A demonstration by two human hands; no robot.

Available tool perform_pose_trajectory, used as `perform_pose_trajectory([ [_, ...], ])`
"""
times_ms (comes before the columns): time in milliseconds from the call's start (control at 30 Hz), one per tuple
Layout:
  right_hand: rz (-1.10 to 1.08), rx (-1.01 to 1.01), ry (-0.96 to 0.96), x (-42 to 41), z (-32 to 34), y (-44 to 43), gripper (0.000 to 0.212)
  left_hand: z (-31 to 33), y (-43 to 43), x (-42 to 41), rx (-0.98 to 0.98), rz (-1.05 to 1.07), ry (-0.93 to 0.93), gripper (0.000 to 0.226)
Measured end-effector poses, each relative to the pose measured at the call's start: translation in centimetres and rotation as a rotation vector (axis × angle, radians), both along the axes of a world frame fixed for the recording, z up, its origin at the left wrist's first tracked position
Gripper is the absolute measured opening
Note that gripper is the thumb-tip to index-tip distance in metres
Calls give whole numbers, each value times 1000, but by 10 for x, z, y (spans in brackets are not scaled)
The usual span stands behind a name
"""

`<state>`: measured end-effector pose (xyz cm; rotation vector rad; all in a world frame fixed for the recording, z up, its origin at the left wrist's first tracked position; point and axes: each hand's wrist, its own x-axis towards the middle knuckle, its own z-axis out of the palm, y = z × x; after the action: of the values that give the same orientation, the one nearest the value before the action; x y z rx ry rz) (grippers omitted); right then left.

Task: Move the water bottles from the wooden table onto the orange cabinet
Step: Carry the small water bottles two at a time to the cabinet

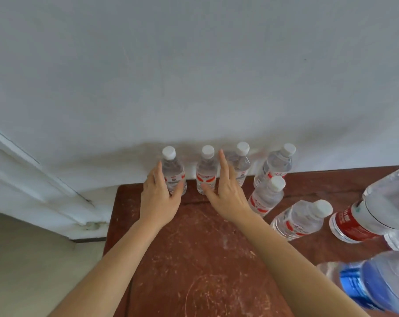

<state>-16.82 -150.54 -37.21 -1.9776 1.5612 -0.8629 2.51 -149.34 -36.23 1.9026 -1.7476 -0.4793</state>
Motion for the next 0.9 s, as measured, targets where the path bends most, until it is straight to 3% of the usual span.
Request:
perform_pose_trajectory([
  [267,-2,-15,-114,7,-56,-33,97,-47,-34,-4,-96,62,259,101],
  [400,-34,26,-197,7,-67,-40,93,-54,-43,-13,-136,163,304,91],
  [567,-16,20,-177,3,-54,-10,85,-51,-12,-9,-150,124,286,80],
  [733,27,-120,-169,0,-12,20,86,-9,19,11,-238,65,223,78],
  [900,-94,-337,-246,-2,80,20,77,98,24,20,-433,30,17,81],
])
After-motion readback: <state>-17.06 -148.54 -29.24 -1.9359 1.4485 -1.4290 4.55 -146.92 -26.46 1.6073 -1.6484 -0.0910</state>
